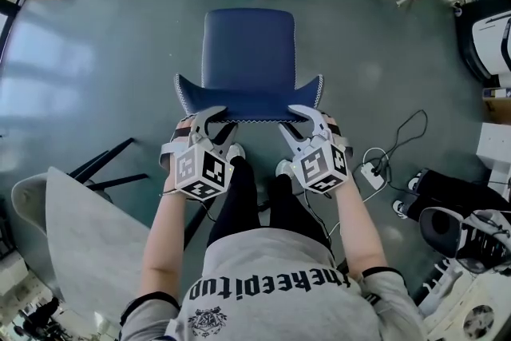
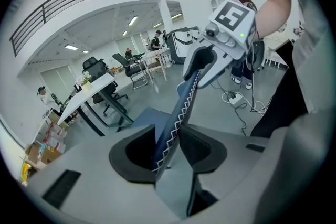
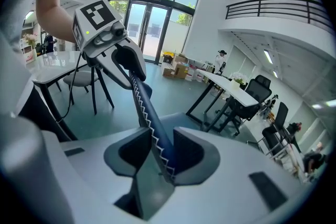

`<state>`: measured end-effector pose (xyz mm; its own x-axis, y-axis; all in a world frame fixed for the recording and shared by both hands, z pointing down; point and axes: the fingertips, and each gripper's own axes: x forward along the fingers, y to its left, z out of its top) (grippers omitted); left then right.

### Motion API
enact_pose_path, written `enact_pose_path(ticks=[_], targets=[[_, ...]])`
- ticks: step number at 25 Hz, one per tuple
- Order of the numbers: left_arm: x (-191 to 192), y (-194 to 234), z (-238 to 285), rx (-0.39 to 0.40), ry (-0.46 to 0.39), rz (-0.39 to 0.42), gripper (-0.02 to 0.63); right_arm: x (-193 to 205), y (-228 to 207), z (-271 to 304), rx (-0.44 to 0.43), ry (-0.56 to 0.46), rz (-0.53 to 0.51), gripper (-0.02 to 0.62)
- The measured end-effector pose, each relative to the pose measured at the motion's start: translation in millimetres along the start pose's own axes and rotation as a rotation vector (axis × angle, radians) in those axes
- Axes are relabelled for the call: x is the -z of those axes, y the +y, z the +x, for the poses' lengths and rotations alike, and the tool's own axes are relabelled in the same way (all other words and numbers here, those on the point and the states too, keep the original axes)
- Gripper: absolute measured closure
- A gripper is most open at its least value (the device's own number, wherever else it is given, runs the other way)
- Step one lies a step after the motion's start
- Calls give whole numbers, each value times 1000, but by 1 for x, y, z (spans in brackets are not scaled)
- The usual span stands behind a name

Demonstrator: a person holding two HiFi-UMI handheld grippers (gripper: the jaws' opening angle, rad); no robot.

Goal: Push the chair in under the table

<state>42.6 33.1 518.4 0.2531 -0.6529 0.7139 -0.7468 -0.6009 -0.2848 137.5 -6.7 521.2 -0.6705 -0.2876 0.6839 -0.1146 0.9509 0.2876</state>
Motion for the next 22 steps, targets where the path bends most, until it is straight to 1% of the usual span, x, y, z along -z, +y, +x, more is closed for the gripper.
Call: enact_pose_path(ticks=[8,22], targets=[[6,22,3,-4,-11,6,459,-14,-12,18,-2,-1,3,454],[20,68,5,3,-33,26,459,-43,-28,50,27,7,17,454]])
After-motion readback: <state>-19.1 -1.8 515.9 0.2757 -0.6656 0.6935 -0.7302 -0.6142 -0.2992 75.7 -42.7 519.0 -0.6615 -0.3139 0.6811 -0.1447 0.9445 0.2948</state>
